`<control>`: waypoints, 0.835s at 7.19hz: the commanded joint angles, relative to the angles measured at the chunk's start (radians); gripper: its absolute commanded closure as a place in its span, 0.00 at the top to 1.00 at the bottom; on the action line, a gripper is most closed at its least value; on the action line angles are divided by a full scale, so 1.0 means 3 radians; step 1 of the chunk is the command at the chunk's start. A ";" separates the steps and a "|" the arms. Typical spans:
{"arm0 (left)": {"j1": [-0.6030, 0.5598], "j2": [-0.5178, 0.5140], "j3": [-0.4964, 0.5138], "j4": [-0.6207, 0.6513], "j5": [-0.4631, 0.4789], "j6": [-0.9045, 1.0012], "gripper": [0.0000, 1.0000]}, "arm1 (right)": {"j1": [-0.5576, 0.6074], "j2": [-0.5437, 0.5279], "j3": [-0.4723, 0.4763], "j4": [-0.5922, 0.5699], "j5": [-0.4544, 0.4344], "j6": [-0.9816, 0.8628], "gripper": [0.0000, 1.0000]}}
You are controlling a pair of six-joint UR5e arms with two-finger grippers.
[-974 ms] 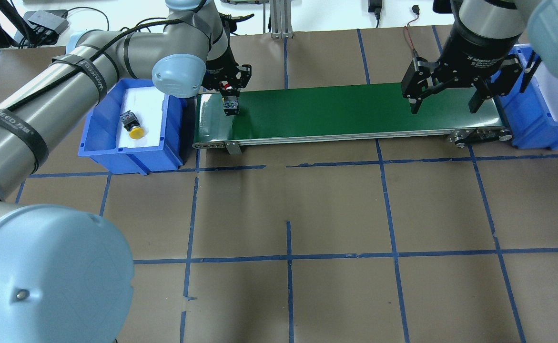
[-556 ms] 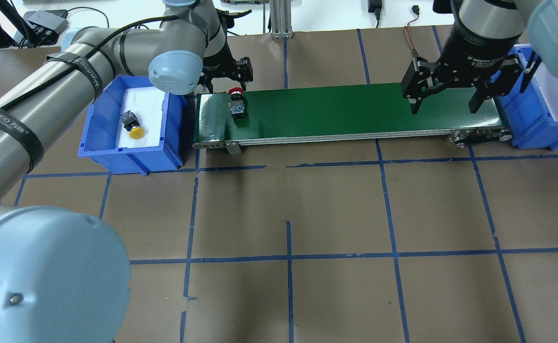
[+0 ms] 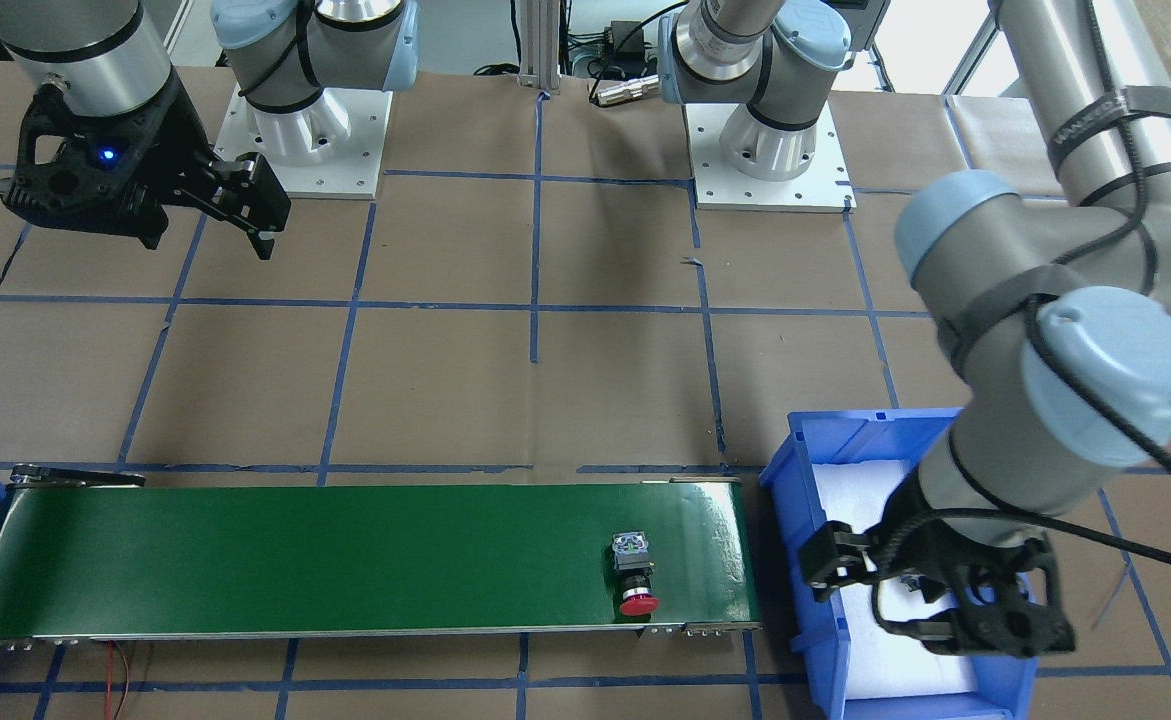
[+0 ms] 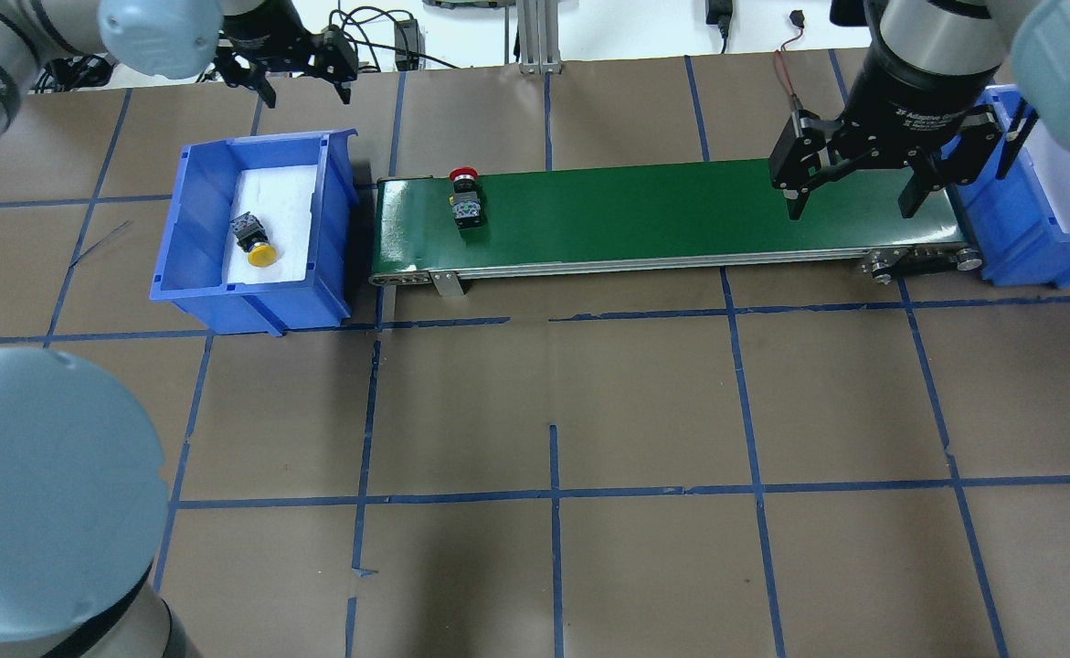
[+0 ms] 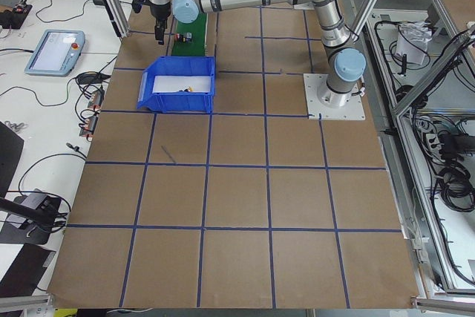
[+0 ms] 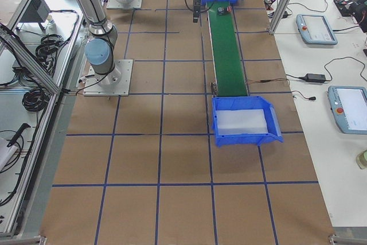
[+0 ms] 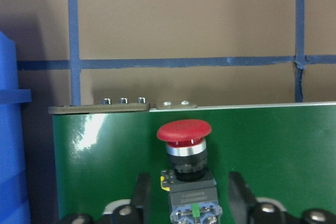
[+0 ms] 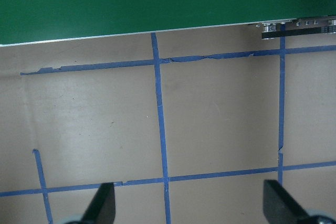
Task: Transport two buttons from left to right
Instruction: 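Open the left gripper and raise it away from the conveyor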
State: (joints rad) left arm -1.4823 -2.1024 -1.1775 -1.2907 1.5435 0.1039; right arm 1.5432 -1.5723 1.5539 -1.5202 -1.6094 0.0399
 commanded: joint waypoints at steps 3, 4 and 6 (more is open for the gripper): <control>0.0339 0.0197 -0.0099 -0.0044 -0.0006 0.0461 1.00 | 0.0000 0.0000 0.0000 0.0000 -0.0004 0.0000 1.00; 0.0319 0.0202 -0.0114 -0.0044 -0.0037 0.0466 1.00 | 0.0000 0.0000 0.0000 0.0000 0.0001 0.0000 1.00; 0.0334 0.0202 -0.0216 -0.0044 -0.0459 0.0467 1.00 | 0.0035 0.0000 0.0000 0.0000 -0.0004 0.0000 1.00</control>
State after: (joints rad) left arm -1.3834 -2.0430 -1.2239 -1.3038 1.4840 0.2428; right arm 1.5455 -1.5723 1.5539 -1.5201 -1.6096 0.0399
